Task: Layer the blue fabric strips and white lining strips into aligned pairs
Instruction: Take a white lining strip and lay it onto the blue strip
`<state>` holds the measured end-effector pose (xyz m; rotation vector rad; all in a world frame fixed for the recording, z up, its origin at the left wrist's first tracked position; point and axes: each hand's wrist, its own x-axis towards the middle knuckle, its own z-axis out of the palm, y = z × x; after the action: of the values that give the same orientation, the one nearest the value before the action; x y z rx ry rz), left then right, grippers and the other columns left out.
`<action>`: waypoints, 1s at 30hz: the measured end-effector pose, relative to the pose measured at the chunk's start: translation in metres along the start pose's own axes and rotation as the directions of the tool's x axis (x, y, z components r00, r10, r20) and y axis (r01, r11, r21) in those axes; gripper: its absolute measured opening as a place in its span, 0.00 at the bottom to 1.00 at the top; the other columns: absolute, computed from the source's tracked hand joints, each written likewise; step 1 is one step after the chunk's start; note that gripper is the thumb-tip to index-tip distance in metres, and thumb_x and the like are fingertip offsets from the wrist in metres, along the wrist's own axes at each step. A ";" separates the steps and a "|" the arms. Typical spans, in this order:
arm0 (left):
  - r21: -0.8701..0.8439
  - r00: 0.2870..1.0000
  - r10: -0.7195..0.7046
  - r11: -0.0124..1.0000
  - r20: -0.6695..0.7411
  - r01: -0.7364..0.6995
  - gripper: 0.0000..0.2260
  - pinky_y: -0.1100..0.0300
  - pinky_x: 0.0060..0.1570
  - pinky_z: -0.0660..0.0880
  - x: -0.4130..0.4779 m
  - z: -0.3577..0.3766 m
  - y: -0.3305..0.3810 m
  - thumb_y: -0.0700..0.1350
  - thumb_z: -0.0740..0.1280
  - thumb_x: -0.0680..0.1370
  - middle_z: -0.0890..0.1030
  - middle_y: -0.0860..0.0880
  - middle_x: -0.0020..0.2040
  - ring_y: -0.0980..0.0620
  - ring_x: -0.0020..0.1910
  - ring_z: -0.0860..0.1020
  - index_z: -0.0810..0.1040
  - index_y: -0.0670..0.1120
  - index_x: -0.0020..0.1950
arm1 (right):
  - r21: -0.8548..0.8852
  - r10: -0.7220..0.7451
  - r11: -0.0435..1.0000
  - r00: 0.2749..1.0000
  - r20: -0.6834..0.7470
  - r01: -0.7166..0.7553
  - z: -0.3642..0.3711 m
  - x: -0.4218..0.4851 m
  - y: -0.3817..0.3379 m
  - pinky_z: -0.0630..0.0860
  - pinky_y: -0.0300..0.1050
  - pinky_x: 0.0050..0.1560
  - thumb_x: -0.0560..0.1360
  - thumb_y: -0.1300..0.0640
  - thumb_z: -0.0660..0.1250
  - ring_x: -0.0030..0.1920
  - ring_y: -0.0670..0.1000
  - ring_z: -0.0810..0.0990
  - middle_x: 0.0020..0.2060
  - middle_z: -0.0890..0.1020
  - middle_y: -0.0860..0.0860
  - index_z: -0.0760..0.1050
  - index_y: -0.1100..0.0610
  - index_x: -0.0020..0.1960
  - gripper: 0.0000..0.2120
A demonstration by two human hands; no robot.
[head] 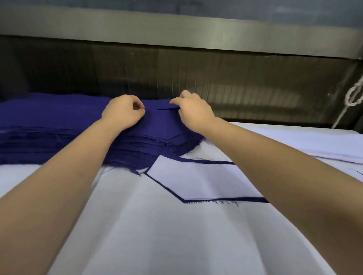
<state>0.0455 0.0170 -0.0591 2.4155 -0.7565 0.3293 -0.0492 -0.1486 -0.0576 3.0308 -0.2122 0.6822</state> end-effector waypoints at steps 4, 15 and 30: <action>-0.001 1.000 0.023 1.000 0.017 -0.023 0.07 0.56 0.48 0.69 0.004 0.002 -0.003 0.46 0.64 0.77 0.81 0.49 0.53 0.46 0.57 0.75 0.81 0.49 0.49 | -0.091 -0.082 0.992 0.995 0.055 0.087 0.010 0.027 -0.002 0.67 0.51 0.57 0.80 0.61 0.57 0.62 0.57 0.69 0.63 0.72 0.53 0.71 0.51 0.68 0.18; -0.037 0.999 0.007 0.999 0.053 -0.005 0.07 0.57 0.45 0.69 0.009 0.002 -0.006 0.46 0.63 0.78 0.79 0.53 0.45 0.49 0.53 0.76 0.81 0.51 0.45 | 0.060 0.014 0.998 0.999 0.028 -0.016 0.004 0.053 -0.008 0.68 0.43 0.45 0.75 0.57 0.67 0.54 0.56 0.78 0.51 0.82 0.53 0.81 0.53 0.51 0.07; -0.053 0.994 0.049 0.997 -0.093 -0.055 0.08 0.53 0.50 0.69 0.008 -0.002 -0.005 0.48 0.65 0.78 0.78 0.46 0.57 0.45 0.58 0.72 0.82 0.47 0.50 | 0.279 0.199 0.950 0.964 -0.177 -0.144 -0.009 0.067 -0.020 0.69 0.46 0.46 0.78 0.56 0.63 0.56 0.54 0.75 0.56 0.74 0.52 0.81 0.54 0.51 0.09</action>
<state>0.0552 0.0175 -0.0569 2.3155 -0.7783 0.4316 0.0095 -0.1371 -0.0205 3.1833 -0.4160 1.1127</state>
